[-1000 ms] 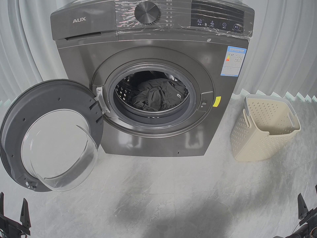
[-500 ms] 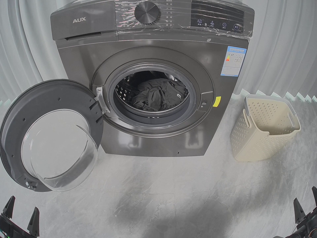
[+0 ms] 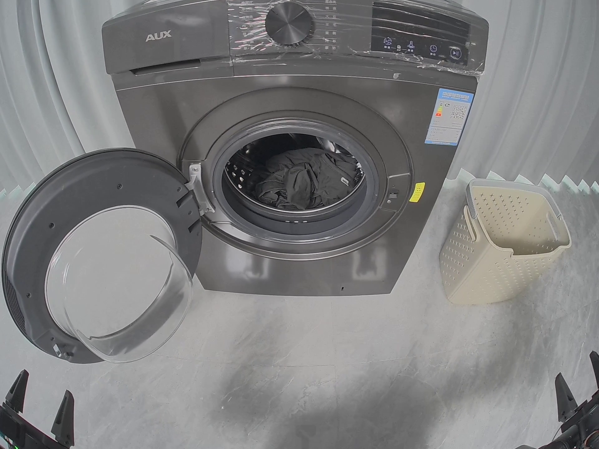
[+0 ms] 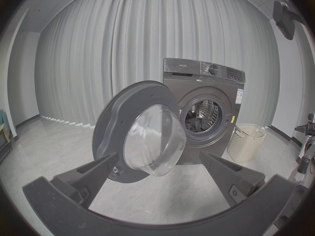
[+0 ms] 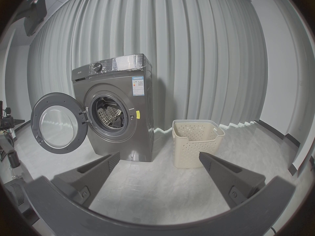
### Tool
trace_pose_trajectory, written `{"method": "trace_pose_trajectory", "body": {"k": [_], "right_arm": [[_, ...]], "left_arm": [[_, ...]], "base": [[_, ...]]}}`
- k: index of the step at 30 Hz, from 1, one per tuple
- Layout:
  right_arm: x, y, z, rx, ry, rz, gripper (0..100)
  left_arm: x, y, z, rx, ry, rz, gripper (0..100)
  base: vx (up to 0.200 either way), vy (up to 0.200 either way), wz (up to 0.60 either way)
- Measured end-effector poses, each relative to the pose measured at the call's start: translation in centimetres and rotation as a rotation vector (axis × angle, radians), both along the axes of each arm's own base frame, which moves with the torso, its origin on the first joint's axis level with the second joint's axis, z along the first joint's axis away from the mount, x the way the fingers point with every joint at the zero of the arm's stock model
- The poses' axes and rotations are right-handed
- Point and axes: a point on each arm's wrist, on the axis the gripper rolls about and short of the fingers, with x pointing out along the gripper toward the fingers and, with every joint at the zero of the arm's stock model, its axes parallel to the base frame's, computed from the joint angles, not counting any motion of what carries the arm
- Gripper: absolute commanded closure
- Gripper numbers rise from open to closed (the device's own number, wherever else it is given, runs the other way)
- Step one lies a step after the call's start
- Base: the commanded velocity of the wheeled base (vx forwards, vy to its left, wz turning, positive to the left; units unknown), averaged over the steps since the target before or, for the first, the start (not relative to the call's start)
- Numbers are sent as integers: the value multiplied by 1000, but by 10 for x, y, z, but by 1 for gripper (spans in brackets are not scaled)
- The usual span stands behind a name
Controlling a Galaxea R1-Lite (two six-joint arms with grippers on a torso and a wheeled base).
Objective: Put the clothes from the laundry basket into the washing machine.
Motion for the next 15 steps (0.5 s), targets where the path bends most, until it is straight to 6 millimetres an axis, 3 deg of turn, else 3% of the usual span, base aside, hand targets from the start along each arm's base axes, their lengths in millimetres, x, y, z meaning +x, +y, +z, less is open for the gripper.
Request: {"method": "trace_pose_trajectory", "body": {"k": [7, 13, 15], "right_arm": [[0, 0, 0, 0, 0, 0, 0], [0, 0, 0, 0, 0, 0, 0], [0, 0, 0, 0, 1, 1, 0]], "left_arm": [[0, 0, 0, -3, 0, 0, 0], [0, 0, 0, -5, 0, -1, 0], [0, 0, 0, -5, 0, -1, 0]], "base": [[0, 29, 0], [-200, 0, 0], [0, 0, 0]]}}
